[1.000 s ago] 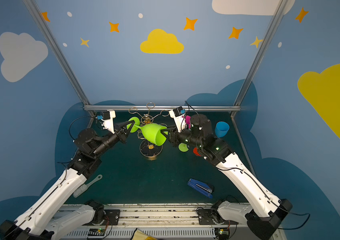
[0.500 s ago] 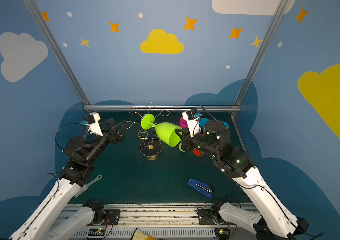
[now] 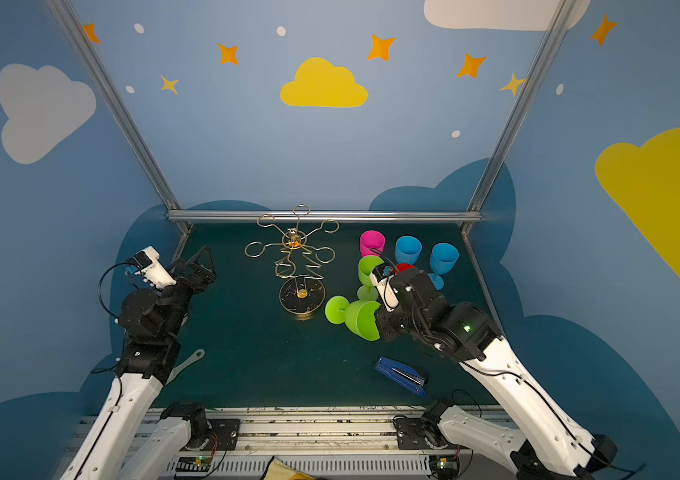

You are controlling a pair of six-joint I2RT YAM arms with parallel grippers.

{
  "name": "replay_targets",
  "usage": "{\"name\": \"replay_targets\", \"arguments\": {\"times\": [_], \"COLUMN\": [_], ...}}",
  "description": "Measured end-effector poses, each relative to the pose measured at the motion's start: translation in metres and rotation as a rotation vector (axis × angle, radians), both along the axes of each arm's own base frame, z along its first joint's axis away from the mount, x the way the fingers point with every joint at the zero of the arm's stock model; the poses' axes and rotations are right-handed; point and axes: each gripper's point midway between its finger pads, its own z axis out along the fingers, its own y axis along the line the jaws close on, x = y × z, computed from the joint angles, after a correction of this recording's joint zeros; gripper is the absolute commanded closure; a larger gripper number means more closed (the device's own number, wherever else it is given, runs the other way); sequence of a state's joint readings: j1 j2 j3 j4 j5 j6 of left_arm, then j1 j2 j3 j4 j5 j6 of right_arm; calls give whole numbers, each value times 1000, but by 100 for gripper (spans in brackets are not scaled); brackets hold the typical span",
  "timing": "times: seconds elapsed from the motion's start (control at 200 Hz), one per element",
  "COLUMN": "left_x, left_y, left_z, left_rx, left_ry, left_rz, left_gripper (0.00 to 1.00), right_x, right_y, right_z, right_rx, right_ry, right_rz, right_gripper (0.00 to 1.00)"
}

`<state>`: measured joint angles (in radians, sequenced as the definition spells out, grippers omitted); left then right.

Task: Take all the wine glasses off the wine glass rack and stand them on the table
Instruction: 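Stand the lime-green glass upright beside the other glasses, open right gripper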

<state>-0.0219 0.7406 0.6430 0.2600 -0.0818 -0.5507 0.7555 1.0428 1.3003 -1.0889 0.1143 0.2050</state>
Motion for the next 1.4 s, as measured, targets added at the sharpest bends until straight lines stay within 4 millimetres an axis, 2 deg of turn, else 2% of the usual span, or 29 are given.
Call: {"name": "replay_targets", "arguments": {"times": [0.355,0.476,0.581,0.716,0.931,1.031,1.131,1.262,1.342,1.402], "left_x": [-6,-8,-8,-8,-8,-8,-11,-11,-10,-9], "left_y": [6,7,9,11,13,14,14,14,14,14], "left_z": [-1,-2,-4,-7,-9,-9,-9,-13,-16,-17], "left_rx": [12,23,28,31,50,57,65,86,110,132], "left_ry": [2,8,13,22,27,25,22,27,32,37], "left_rz": [18,22,28,36,41,44,46,49,50,49], "left_gripper": [1,1,1,1,1,1,1,1,1,1], "right_x": [41,53,65,78,77,76,75,74,67,61], "right_y": [10,13,20,32,39,39,38,31,14,-1], "right_z": [-86,-106,-110,-108,-108,-102,-81,-24,10,24], "right_rx": [-267,-315,-327,-308,-278,-262,-211,-70,27,83], "right_ry": [188,248,283,324,354,344,289,102,-44,-141], "right_rz": [-82,-92,-100,-113,-109,-109,-108,-90,-103,-123], "right_gripper": [100,92,91,82,57,41,27,16,12,10]}}
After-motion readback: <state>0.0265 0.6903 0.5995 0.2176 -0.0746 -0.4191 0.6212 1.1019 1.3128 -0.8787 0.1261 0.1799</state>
